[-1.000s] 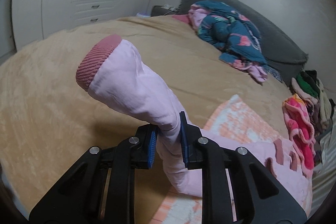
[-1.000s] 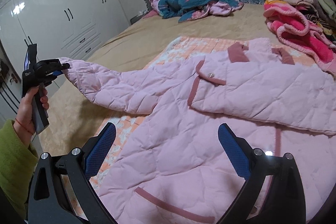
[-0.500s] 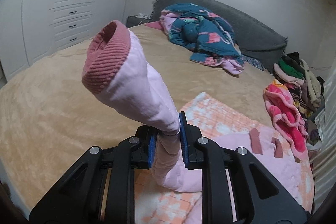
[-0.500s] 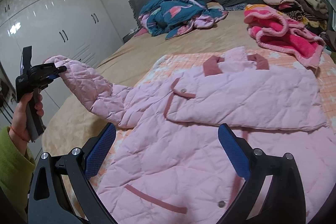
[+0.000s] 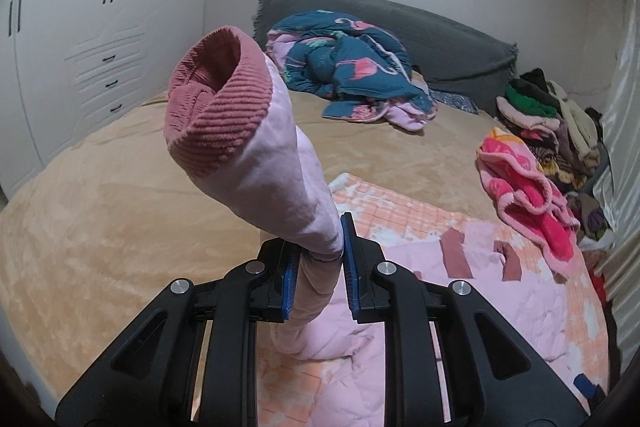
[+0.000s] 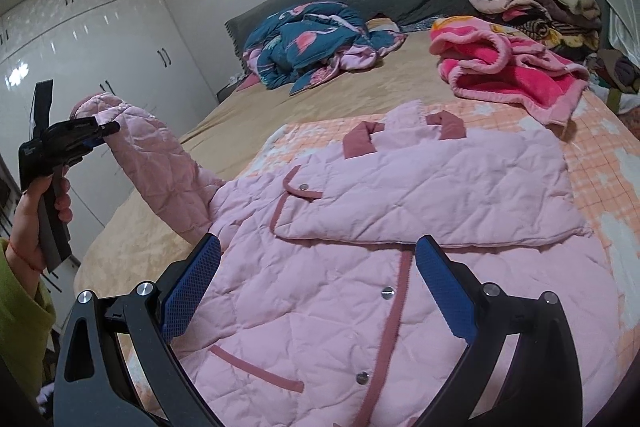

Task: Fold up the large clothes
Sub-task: 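Lift the held sleeve and carry it over the folded coat, then lay the sleeve onto the folded panel and open the left gripper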

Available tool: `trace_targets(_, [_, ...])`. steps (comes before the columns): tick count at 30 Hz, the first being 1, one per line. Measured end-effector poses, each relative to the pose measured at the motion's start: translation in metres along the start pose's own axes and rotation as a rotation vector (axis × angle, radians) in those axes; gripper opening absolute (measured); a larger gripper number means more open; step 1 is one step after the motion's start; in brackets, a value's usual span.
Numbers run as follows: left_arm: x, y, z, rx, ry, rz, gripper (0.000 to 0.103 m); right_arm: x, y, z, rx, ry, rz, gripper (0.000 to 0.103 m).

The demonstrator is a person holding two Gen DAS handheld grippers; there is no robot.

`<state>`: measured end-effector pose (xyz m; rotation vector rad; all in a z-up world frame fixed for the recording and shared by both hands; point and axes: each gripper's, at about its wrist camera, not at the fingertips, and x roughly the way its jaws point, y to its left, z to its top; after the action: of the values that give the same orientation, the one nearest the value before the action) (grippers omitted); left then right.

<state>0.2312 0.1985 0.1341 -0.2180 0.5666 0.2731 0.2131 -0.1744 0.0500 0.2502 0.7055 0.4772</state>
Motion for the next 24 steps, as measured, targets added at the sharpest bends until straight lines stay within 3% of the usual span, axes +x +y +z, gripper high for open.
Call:
trace_targets(13, [-0.016,-0.083,-0.016,0.106,-0.006,-0.14,0.012,-0.027,-0.034,-0.004,0.046,-0.026,-0.017,0.097])
trace_targets(18, [-0.029,-0.131,-0.028,0.193,-0.021,-0.226,0.012,-0.038,-0.046,-0.004,0.025,-0.042,-0.057,0.097])
trace_targets(20, [-0.036,-0.149,-0.035,0.233,-0.031,-0.259,0.007,-0.042,-0.055,-0.003,0.041,-0.046,-0.076,0.097])
trace_targets(24, [-0.035,-0.185,-0.055,0.306,0.002,-0.303,0.006,-0.047,-0.08,-0.007,0.098,-0.042,-0.109,0.097])
